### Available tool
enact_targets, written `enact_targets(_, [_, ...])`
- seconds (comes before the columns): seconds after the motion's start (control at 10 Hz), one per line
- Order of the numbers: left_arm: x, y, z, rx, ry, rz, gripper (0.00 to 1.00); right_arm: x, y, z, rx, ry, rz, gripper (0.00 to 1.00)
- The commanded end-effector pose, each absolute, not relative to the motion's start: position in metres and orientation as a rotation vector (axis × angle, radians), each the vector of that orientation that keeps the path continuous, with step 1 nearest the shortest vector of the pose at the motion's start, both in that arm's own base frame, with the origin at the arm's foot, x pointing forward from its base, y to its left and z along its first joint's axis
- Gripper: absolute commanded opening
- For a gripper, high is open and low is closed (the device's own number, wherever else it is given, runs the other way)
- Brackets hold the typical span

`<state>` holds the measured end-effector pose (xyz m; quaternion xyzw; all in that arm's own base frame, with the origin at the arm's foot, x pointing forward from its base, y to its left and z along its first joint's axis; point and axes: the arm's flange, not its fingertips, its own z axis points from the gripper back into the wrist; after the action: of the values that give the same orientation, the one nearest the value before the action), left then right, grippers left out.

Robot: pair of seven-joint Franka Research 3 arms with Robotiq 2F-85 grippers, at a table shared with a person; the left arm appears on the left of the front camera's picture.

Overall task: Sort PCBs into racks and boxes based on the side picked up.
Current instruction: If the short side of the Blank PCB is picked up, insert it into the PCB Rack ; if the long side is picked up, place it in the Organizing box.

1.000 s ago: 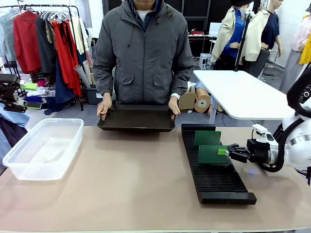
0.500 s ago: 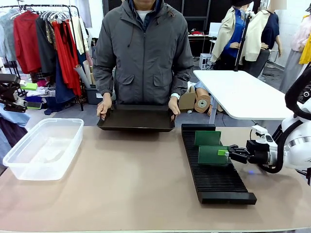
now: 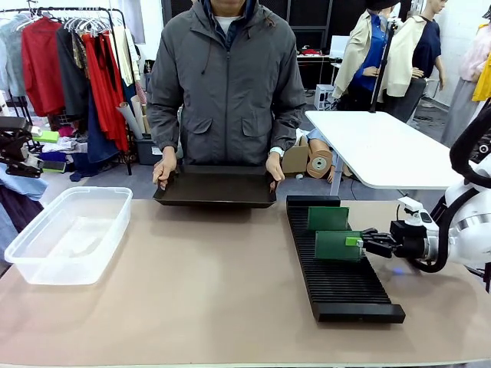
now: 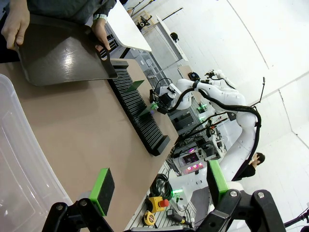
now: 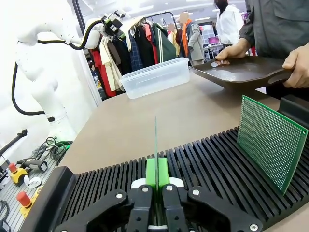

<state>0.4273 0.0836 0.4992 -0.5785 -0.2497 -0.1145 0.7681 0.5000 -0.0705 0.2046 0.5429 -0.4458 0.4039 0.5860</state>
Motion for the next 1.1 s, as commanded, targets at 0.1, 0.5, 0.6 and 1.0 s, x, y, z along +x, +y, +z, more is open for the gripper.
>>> enact_targets(0.1, [0.426, 0.083, 0.502, -1.265, -0.539, -0.241, 1.00, 0.506, -0.071, 0.203, 1.244, -0.994, 0.951, 0.00])
enact_targets(0.5, [0.426, 0.083, 0.502, -1.265, -0.539, -0.241, 1.00, 0.505, -0.072, 0.189, 1.226, -1.002, 0.976, 0.00])
enact_targets(0.6, [0.426, 0.083, 0.502, -1.265, -0.539, -0.241, 1.00, 0.504, -0.073, 0.186, 1.220, -1.000, 0.994, 0.00])
enact_targets(1.0, [0.426, 0.083, 0.502, -1.265, -0.539, -0.241, 1.00, 0.503, -0.075, 0.177, 1.245, -1.001, 1.010, 0.00])
